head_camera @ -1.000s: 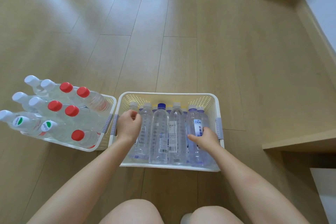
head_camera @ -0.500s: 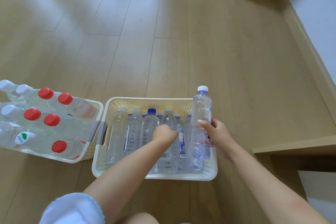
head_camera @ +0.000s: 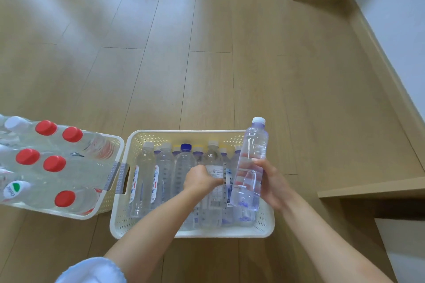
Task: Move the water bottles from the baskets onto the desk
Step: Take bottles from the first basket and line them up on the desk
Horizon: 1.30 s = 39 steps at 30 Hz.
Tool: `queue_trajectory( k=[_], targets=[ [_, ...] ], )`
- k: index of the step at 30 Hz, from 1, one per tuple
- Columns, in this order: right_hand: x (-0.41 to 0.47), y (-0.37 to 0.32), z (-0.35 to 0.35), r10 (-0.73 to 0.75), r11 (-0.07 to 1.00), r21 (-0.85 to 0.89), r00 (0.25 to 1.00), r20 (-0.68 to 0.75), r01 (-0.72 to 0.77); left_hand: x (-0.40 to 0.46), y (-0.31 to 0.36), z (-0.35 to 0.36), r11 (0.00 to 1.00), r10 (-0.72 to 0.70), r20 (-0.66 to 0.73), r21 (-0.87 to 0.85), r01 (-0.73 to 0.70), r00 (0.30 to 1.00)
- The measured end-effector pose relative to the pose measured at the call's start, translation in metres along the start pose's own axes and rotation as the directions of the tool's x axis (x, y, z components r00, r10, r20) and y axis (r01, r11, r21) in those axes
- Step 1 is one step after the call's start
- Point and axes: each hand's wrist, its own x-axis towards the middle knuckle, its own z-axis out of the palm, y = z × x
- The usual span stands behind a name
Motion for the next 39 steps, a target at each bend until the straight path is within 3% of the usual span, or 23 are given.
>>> queue_trajectory(
  k=[5,8,12,21,30,39],
  targets=[
    [-0.005,-0.002,0.005,-0.015,1.0,0.014,0.997,0.081,0.013,-0.006,-0.013,-0.013,0.948,0.046,0.073,-0.317,-0.021,0.996],
    [-0.007,-0.009,0.012,-0.015,0.999,0.052,0.996,0.086,0.01,-0.021,-0.025,-0.032,0.815,0.114,0.109,-0.578,-0.031,0.988],
    [-0.015,-0.02,0.024,-0.029,0.995,0.1,0.999,0.04,0.024,-0.034,-0.036,-0.066,0.605,0.255,0.14,-0.795,-0.045,0.957],
    [-0.041,-0.063,0.084,-0.227,0.965,-0.111,0.969,0.097,0.237,-0.061,-0.025,-0.145,0.179,0.446,-0.022,-0.977,-0.113,0.895],
    [-0.046,-0.047,0.105,-0.234,0.958,-0.151,0.97,0.072,0.242,-0.075,-0.032,-0.147,0.258,0.505,-0.032,-0.948,-0.187,0.862],
    [-0.03,-0.069,0.106,-0.237,0.957,-0.164,0.971,0.027,0.238,-0.065,-0.018,-0.151,0.375,0.416,0.007,-0.912,-0.164,0.909]
  ],
)
